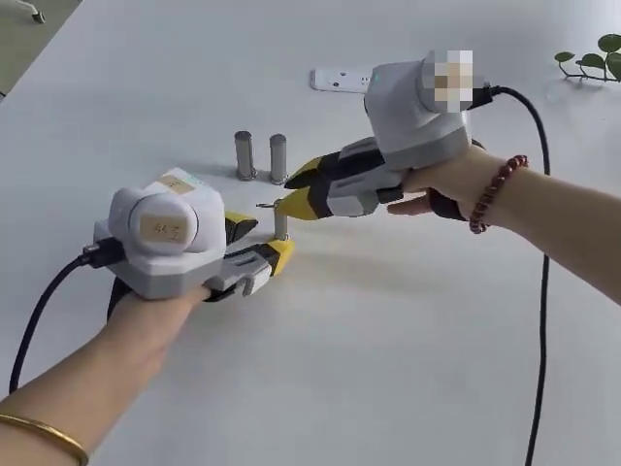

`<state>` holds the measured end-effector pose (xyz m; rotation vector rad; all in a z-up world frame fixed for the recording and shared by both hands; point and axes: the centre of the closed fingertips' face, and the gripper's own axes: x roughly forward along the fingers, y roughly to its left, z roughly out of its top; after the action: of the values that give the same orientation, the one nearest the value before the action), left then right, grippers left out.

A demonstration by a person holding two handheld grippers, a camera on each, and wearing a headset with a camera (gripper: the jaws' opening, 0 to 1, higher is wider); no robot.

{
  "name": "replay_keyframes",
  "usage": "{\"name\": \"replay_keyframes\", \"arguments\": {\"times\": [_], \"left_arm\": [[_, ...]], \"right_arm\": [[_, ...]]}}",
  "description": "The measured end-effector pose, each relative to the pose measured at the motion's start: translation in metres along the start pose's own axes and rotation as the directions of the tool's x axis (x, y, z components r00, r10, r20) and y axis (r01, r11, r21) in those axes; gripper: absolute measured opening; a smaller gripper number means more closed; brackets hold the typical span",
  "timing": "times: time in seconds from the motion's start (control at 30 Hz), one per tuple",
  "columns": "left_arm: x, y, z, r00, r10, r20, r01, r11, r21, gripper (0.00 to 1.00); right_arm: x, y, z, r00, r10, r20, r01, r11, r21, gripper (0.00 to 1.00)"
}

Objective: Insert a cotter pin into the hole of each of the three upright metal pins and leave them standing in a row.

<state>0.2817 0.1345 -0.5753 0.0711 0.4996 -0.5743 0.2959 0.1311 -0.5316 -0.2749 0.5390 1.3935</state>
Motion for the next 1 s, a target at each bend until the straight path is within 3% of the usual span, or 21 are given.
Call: {"name": "replay_keyframes", "arguments": {"times": [0.23, 0.43, 0.8, 1.0], "left_arm": [[-0.01, -0.003, 0.013, 0.9991, -0.012, 0.042, 0.012, 1.0, -0.002, 0.44], [-0.017, -0.005, 0.016, 0.999, -0.016, 0.041, 0.016, 1.0, -0.008, 0.51], [-0.028, -0.01, 0.024, 0.9976, -0.037, 0.059, 0.039, 0.999, -0.024, 0.65], [-0.032, -0.011, 0.026, 0.9973, -0.039, 0.062, 0.041, 0.999, -0.029, 0.69]], "right_arm": [[-0.005, -0.019, 0.012, 0.997, -0.062, 0.046, 0.06, 0.997, 0.044, 0.2], [-0.003, -0.037, 0.021, 0.9889, -0.13, 0.072, 0.126, 0.99, 0.058, 0.22], [0.01, -0.066, 0.019, 0.9744, -0.213, 0.071, 0.208, 0.975, 0.074, 0.25], [0.021, -0.083, 0.014, 0.9704, -0.234, 0.06, 0.229, 0.97, 0.079, 0.25]]}}
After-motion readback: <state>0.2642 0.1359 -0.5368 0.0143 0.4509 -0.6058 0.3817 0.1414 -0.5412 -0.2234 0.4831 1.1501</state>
